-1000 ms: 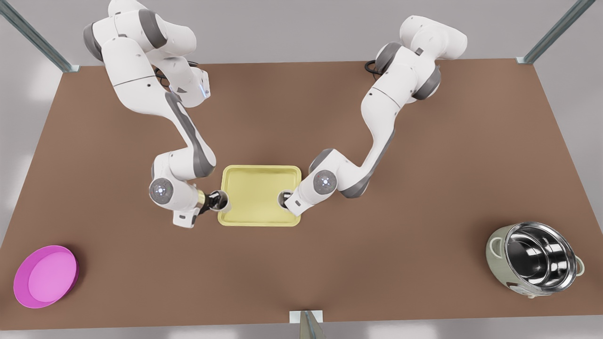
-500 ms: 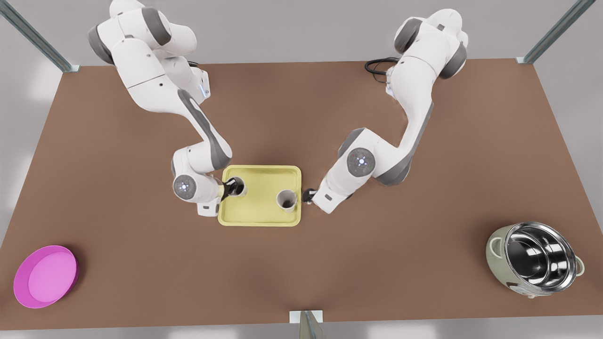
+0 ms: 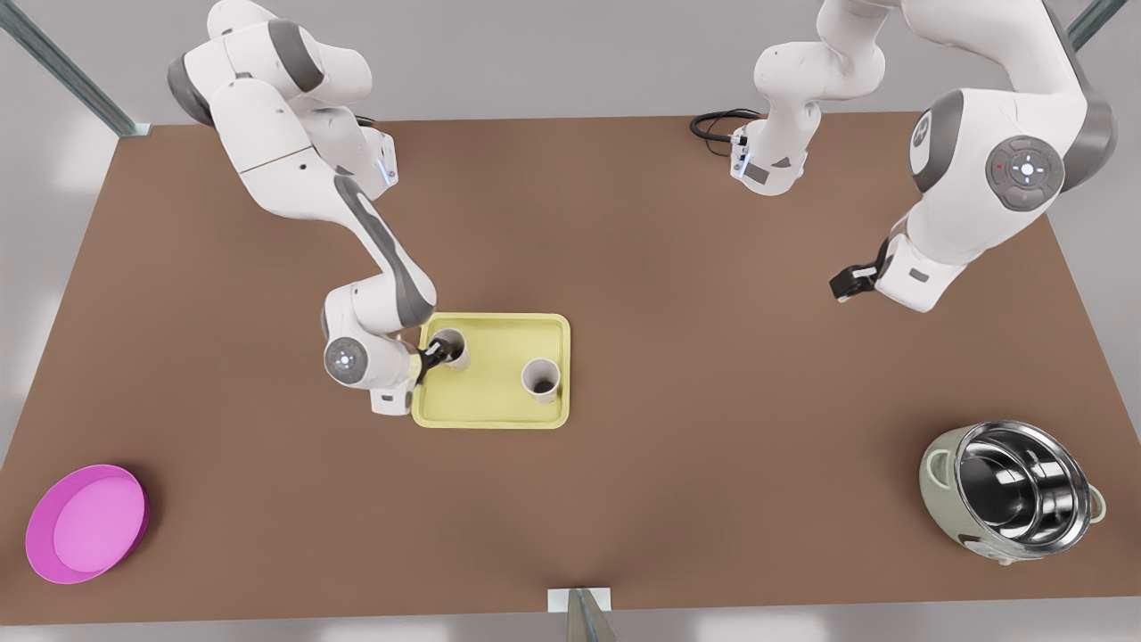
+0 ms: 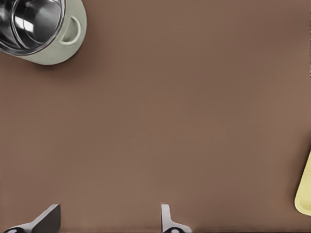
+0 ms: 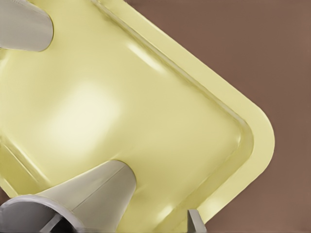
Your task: Use both arms to respectively pick up the white IKEA cups from the middle-left and middle-right positions, then place the white IKEA cups onto the middle-middle tray, ensuring that the cups remain upright and do not tip over
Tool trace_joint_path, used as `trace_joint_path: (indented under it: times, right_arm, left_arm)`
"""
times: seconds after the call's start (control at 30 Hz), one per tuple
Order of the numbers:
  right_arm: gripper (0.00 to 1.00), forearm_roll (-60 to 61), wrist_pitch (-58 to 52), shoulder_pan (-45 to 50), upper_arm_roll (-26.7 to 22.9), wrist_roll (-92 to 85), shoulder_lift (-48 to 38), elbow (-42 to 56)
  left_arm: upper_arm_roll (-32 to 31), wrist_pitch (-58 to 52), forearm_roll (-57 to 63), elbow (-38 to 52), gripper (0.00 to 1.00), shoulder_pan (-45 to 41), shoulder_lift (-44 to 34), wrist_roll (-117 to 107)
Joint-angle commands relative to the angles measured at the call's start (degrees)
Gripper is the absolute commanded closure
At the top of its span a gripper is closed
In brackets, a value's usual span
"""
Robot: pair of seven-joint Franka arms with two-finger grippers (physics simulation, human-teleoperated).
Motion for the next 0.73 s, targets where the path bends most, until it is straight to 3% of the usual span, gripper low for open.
trace_joint_path:
  times: [0.0, 0.1, 0.2, 0.27, 0.37, 0.53, 0.7]
  right_arm:
    - [0.00, 0.09, -3.75, -0.05, -0.20, -0.46, -0.61, 1.48]
    - [0.00, 0.62, -15.17, -1.54, -0.29, -0.37, -4.56, 5.35]
    - [0.00, -0.17, -20.71, -2.77, -0.73, 10.59, -9.39, 7.90]
    - [0.00, -5.89, -20.80, -3.65, -5.12, 15.10, -6.59, 10.79]
    - [0.00, -11.07, -20.97, -4.79, -13.02, 15.36, -0.17, 22.57]
    - [0.00, -10.81, -31.70, -5.41, -13.65, 19.93, -16.69, 22.23]
    - [0.00, -10.55, -33.72, -5.14, -13.47, 20.02, -18.71, 21.61]
  left_arm:
    - [-0.36, -1.43, -0.42, 0.12, 0.00, -0.44, -0.13, 17.69]
    - [-1.24, -1.43, -0.51, 0.12, 0.00, -0.70, 0.49, 17.51]
    - [-1.24, -1.87, -0.51, 0.03, 0.00, -0.26, 1.01, 17.78]
    - [-1.24, -1.87, -0.51, 0.03, 0.00, -0.26, 1.02, 17.78]
    - [-1.24, -1.95, -0.59, 0.03, 0.00, -0.26, 1.19, 17.78]
    - [-1.24, -2.39, -0.68, 0.03, 0.00, -0.26, 1.19, 17.78]
    - [-1.24, -2.57, -1.56, 0.03, 0.00, -0.26, 1.19, 17.78]
